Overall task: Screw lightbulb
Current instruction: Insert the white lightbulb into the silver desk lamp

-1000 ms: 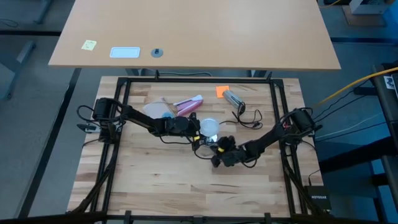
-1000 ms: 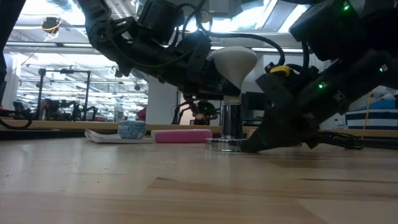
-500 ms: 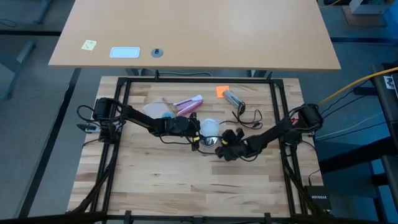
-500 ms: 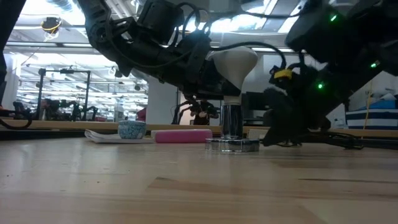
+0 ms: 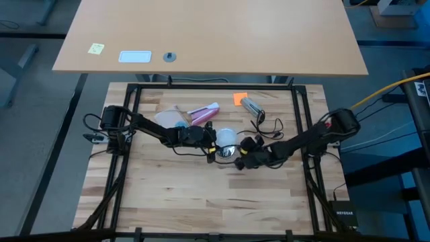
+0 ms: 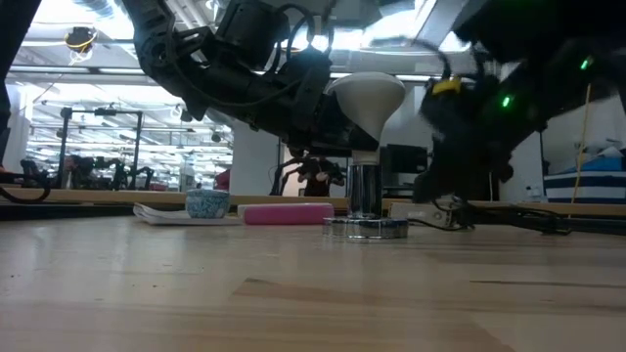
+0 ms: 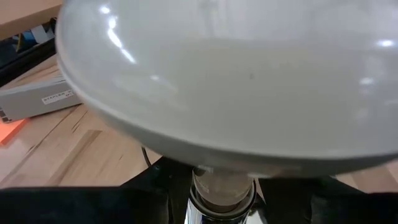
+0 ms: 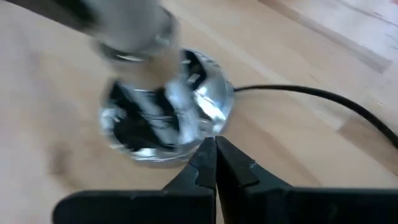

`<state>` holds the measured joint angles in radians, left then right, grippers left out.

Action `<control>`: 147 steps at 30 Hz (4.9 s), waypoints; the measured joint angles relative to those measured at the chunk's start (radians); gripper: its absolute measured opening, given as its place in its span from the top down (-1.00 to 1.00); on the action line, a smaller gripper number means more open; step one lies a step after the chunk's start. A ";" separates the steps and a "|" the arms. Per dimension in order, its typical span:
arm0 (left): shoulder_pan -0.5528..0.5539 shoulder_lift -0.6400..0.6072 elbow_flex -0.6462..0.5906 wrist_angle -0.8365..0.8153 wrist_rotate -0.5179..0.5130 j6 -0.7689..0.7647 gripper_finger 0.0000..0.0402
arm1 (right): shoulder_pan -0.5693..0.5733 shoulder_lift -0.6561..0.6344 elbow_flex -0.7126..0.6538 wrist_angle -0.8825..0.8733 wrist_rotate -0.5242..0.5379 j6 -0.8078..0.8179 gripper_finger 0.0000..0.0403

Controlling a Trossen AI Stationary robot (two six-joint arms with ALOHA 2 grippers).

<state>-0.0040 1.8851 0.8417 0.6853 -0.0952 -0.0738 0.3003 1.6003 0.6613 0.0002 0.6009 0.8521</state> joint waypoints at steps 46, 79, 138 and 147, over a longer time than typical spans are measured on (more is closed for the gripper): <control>0.004 0.000 0.000 0.008 -0.008 0.000 0.25 | 0.032 0.189 0.001 0.149 0.102 0.110 1.00; 0.004 0.000 0.000 0.008 0.000 0.000 0.25 | 0.035 0.215 0.033 0.282 -0.045 -0.002 1.00; 0.003 0.000 0.000 0.007 -0.001 -0.002 0.25 | 0.059 0.224 0.032 0.266 -0.034 -0.034 1.00; 0.004 0.000 0.000 0.006 -0.019 -0.002 0.25 | 0.033 0.234 0.033 0.235 0.045 0.035 1.00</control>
<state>0.0002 1.8850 0.8421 0.6913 -0.1144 -0.0762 0.3334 1.8339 0.6941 0.2355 0.6455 0.8867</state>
